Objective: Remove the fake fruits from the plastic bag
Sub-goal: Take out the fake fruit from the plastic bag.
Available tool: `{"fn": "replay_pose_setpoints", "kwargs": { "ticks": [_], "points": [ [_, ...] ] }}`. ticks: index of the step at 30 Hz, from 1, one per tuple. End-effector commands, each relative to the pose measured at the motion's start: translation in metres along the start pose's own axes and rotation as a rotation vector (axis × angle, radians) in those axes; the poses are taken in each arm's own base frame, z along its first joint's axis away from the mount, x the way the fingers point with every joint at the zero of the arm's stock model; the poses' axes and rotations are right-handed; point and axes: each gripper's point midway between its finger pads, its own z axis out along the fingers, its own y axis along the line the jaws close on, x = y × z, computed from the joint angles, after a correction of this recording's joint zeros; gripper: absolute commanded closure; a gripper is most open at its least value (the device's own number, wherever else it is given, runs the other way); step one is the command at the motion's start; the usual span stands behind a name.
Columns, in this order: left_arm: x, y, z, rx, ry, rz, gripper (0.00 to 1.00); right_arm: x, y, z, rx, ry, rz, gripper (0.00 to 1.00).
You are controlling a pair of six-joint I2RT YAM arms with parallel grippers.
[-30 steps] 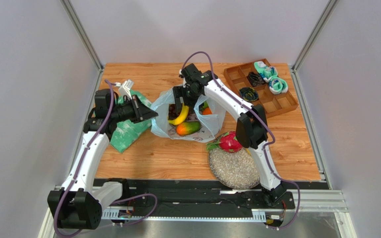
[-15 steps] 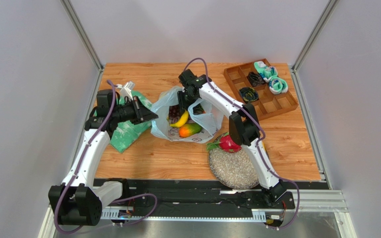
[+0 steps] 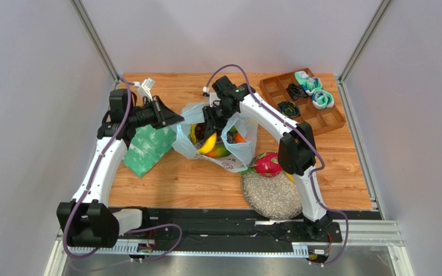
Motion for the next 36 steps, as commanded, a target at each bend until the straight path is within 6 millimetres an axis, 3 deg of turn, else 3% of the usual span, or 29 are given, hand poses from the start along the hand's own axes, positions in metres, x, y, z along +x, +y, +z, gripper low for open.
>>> {"fn": "replay_pose_setpoints", "kwargs": {
  "ticks": [1,5,9,11,15,19,22,23,25,29,30,32,33,34,35,36],
  "points": [
    [-0.040,-0.033,-0.003,0.097,-0.068,0.093,1.00,0.022,0.054,-0.029,-0.167,0.021,-0.243,0.81],
    [-0.057,-0.051,-0.009,0.120,-0.108,0.154,1.00,0.035,0.056,-0.035,-0.139,0.045,-0.360,0.80],
    [-0.057,-0.064,-0.015,0.164,-0.125,0.181,1.00,0.049,0.047,-0.041,-0.059,0.080,-0.579,0.79],
    [-0.052,-0.065,-0.018,0.168,-0.128,0.168,1.00,0.053,0.043,-0.048,-0.036,0.095,-0.642,0.84],
    [-0.040,-0.061,-0.022,0.150,-0.120,0.166,1.00,0.025,0.050,-0.082,0.023,-0.043,-0.723,0.86],
    [-0.026,-0.051,-0.021,0.135,-0.111,0.127,1.00,-0.011,0.091,-0.148,-0.021,-0.297,-0.820,0.87],
    [-0.022,-0.048,-0.020,0.138,-0.121,0.095,1.00,-0.033,0.103,-0.172,-0.006,-0.456,-0.814,0.89],
    [-0.021,-0.047,-0.019,0.137,-0.124,0.088,1.00,-0.036,0.109,-0.191,0.007,-0.530,-0.810,0.89],
    [-0.020,-0.044,-0.018,0.136,-0.120,0.075,1.00,-0.042,0.110,-0.195,0.017,-0.602,-0.815,0.91],
    [-0.020,-0.044,-0.018,0.130,-0.116,0.077,1.00,-0.005,0.117,-0.211,-0.046,-0.488,-1.023,0.87],
    [-0.021,-0.045,-0.019,0.130,-0.119,0.080,1.00,0.030,0.108,-0.207,-0.087,-0.347,-1.039,0.86],
    [-0.021,-0.044,-0.018,0.132,-0.117,0.071,1.00,0.057,0.092,-0.208,-0.085,-0.227,-1.168,0.86],
    [-0.022,-0.044,-0.017,0.134,-0.123,0.073,1.00,0.088,0.075,-0.208,-0.085,-0.095,-1.165,0.86],
    [-0.022,-0.045,-0.017,0.136,-0.125,0.070,1.00,0.100,0.063,-0.208,-0.067,-0.038,-1.197,0.87],
    [-0.022,-0.045,-0.017,0.135,-0.127,0.071,1.00,0.119,0.041,-0.195,-0.067,0.073,-1.228,0.87],
    [-0.023,-0.045,-0.017,0.135,-0.129,0.074,1.00,0.137,0.027,-0.201,-0.043,0.130,-1.259,0.87]
  ]
}}
